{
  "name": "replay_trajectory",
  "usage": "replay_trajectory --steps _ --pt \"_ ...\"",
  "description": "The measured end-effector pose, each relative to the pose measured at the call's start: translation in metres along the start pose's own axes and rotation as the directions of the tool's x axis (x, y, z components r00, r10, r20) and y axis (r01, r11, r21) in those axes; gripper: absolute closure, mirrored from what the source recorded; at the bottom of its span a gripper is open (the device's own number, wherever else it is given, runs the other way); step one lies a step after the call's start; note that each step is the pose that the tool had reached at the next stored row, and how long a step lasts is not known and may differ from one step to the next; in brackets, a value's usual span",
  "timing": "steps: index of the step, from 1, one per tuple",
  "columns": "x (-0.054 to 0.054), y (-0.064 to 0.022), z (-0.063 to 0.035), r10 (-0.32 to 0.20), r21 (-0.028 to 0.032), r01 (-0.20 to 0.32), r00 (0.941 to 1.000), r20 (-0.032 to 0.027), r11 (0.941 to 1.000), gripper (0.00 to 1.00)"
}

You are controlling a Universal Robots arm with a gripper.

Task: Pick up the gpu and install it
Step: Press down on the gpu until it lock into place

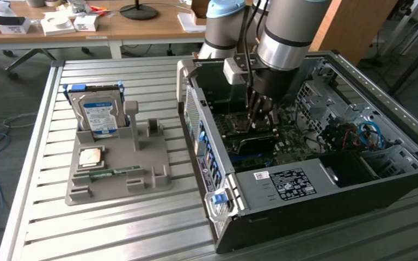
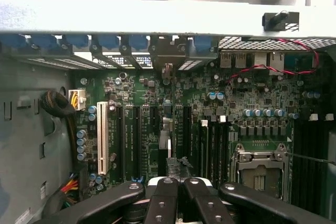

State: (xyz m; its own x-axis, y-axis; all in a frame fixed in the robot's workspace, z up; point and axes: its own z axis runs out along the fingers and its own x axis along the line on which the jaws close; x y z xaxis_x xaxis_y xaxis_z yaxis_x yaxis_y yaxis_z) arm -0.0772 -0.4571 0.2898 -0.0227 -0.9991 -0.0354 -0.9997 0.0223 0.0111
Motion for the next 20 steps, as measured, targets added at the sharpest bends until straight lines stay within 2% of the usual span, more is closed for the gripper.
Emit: replay_trajectory --steps 14,20 --pt "-0.0005 0.0065 0.0026 0.000 0.0002 0.000 1.0000 0.0004 1.0000 0.89" --pt "-0.0004 0.0073 0.0082 0.000 0.0002 0.000 1.0000 0.0002 1.0000 0.89"
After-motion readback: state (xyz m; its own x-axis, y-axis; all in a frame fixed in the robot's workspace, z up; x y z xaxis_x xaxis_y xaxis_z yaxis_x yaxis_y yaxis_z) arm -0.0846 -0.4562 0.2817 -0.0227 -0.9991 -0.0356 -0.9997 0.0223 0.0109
